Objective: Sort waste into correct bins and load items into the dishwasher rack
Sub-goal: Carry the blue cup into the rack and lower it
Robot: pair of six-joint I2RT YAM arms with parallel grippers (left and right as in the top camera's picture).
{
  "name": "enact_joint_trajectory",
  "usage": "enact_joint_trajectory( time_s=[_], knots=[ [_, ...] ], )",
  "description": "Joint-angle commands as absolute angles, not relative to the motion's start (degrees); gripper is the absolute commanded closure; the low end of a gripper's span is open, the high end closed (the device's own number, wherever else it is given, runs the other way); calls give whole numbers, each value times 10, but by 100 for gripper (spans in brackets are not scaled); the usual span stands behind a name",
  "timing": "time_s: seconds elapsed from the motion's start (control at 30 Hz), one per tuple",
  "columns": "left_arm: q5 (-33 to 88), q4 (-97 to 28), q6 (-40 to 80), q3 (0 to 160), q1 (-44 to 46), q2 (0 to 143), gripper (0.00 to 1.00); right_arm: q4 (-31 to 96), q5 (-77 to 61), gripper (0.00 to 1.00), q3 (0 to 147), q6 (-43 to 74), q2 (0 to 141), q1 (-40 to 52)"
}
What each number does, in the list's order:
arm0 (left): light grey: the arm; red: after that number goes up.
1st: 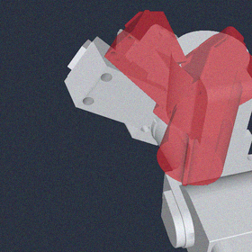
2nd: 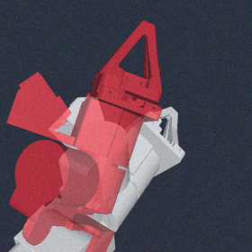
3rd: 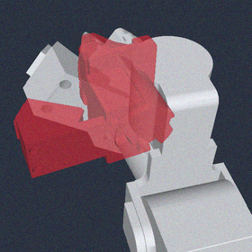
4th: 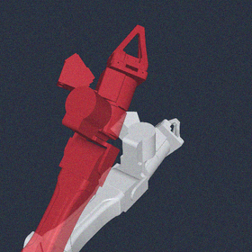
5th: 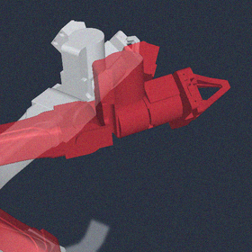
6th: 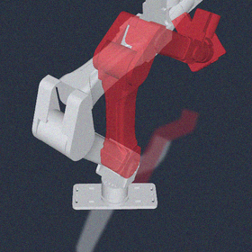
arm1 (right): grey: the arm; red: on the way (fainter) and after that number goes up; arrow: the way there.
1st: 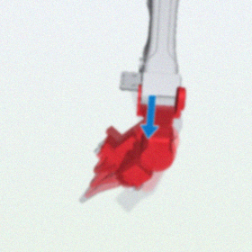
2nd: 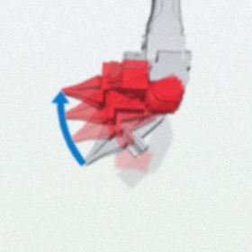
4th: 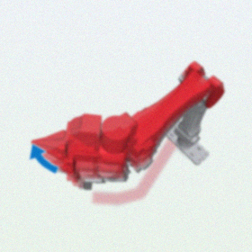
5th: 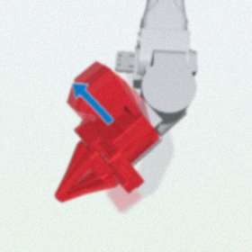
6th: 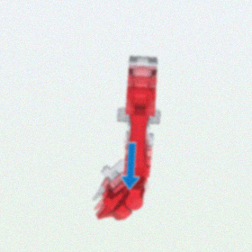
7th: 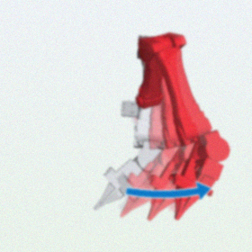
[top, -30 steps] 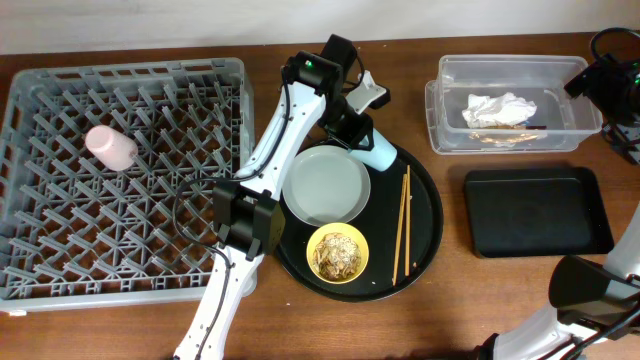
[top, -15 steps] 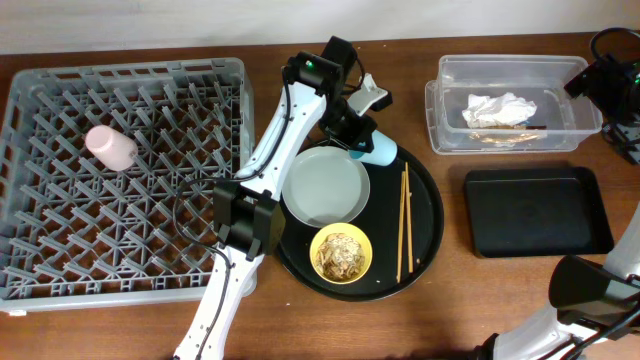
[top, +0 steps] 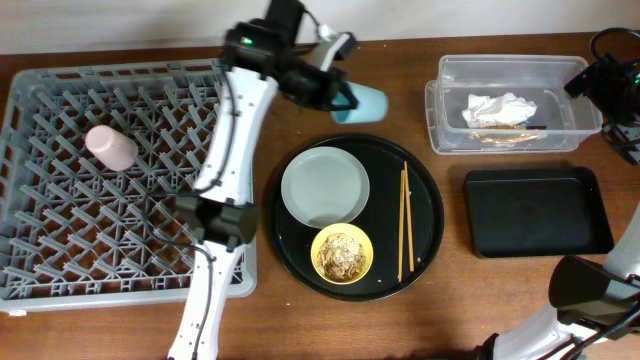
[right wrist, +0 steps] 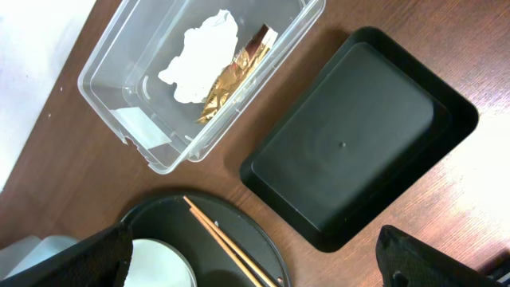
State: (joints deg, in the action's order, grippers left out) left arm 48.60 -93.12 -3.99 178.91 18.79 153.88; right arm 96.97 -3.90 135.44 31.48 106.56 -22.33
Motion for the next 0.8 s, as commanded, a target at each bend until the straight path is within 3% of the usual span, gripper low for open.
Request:
enact_joint_trajectory(
  time_s=[0.0, 0.2, 0.37, 0.5, 0.77],
  knots=[
    [461, -959, -6, 1799, 112, 1482, 100, 973, -31, 1, 1354, 318, 1066, -225],
    [461, -967, 69, 1798, -53, 1423, 100, 973, -31, 1, 1354, 318, 1066, -225],
    [550, -967, 69, 1796, -160, 1409, 100, 973, -31, 1, 1354, 318, 1066, -225],
    [599, -967, 69, 1796, -209, 1400, 100, 973, -31, 1, 1354, 318, 1066, -225],
    [561, -967, 66, 1770, -253, 1346, 100, 973, -31, 1, 1354, 318, 1066, -225]
  ],
)
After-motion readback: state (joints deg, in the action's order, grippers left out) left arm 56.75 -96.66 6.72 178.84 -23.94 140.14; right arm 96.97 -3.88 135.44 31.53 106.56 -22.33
